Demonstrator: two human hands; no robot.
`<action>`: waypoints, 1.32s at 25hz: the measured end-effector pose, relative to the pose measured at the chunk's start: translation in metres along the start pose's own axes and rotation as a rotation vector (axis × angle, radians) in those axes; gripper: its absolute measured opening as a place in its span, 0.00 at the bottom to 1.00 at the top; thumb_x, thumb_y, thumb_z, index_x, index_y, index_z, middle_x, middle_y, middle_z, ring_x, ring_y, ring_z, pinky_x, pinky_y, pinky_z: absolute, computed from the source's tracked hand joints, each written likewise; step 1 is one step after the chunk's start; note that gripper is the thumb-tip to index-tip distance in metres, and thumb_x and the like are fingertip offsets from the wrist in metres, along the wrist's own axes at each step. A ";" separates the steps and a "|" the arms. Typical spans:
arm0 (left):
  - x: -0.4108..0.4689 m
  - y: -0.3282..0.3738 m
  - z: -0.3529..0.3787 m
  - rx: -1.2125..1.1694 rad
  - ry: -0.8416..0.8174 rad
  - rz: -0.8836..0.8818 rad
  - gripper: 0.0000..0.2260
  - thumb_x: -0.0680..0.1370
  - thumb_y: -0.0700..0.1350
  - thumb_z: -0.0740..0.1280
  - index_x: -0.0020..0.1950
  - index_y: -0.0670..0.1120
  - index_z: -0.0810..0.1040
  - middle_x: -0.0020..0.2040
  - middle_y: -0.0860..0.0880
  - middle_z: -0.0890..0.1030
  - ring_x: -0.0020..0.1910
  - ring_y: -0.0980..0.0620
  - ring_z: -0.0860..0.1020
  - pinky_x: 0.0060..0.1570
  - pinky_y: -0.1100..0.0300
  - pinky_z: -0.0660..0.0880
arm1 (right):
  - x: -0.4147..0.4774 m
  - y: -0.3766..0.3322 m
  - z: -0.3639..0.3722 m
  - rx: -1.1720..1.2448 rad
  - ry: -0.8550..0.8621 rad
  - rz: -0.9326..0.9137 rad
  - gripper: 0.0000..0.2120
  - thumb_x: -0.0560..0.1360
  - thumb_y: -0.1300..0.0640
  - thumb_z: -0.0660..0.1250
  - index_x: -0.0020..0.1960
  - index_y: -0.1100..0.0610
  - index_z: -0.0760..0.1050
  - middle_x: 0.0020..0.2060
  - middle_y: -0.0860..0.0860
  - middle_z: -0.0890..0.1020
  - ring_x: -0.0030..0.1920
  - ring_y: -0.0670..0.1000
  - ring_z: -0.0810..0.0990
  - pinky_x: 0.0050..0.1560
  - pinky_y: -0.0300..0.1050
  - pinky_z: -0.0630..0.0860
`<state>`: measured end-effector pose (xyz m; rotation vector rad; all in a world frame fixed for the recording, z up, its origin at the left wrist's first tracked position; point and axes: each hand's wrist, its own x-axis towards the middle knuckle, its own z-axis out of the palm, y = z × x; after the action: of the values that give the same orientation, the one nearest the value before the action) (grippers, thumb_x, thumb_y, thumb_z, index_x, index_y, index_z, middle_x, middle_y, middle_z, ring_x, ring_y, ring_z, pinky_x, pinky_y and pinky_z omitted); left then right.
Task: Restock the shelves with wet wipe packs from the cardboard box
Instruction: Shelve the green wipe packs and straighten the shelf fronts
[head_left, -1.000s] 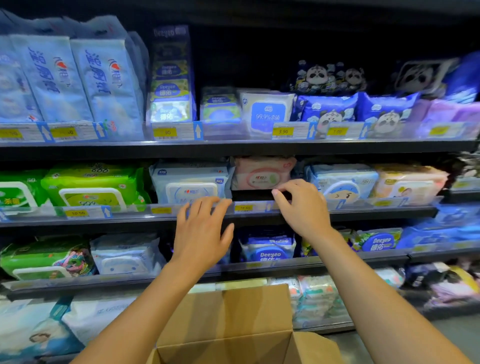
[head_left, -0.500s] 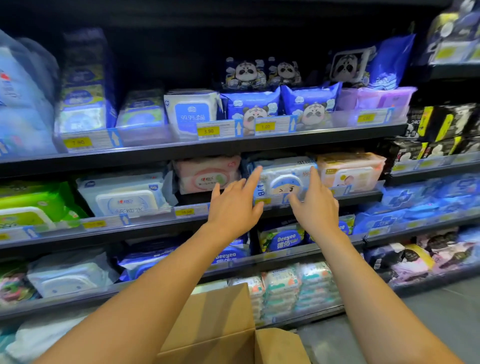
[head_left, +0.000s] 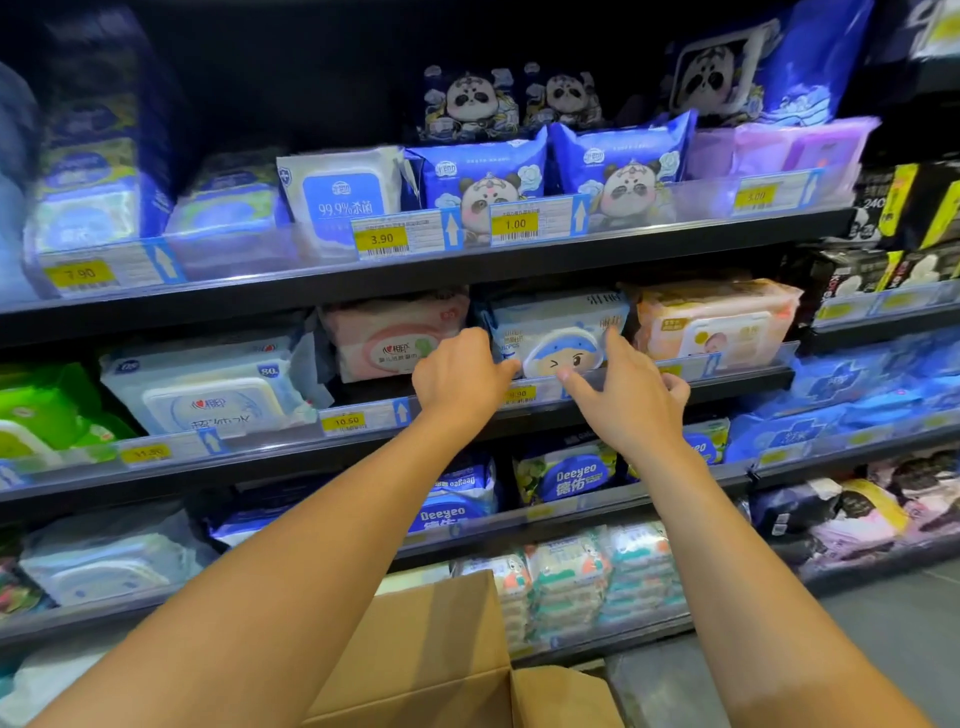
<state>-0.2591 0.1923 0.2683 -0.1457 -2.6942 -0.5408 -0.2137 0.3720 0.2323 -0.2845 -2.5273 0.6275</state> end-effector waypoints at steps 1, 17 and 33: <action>0.002 -0.001 0.001 -0.003 0.011 -0.007 0.19 0.77 0.64 0.70 0.45 0.48 0.75 0.41 0.49 0.82 0.42 0.44 0.81 0.39 0.53 0.74 | 0.002 0.000 0.003 0.009 0.004 0.001 0.34 0.78 0.33 0.60 0.78 0.51 0.61 0.68 0.47 0.76 0.70 0.52 0.71 0.67 0.60 0.63; 0.002 -0.001 0.010 -0.026 0.007 -0.007 0.19 0.78 0.64 0.68 0.44 0.48 0.76 0.38 0.49 0.81 0.39 0.45 0.80 0.33 0.53 0.74 | 0.002 0.057 -0.023 0.142 0.227 0.177 0.29 0.80 0.46 0.65 0.78 0.52 0.63 0.75 0.54 0.67 0.75 0.59 0.64 0.71 0.61 0.64; 0.007 0.011 0.018 0.015 0.016 0.048 0.19 0.79 0.63 0.68 0.45 0.47 0.76 0.40 0.48 0.81 0.40 0.44 0.80 0.34 0.54 0.73 | 0.011 0.080 -0.022 0.056 -0.079 0.141 0.39 0.80 0.33 0.59 0.83 0.45 0.46 0.83 0.48 0.43 0.83 0.52 0.45 0.78 0.69 0.42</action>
<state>-0.2699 0.2091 0.2596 -0.1998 -2.6711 -0.5046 -0.2054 0.4535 0.2144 -0.4286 -2.5765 0.7768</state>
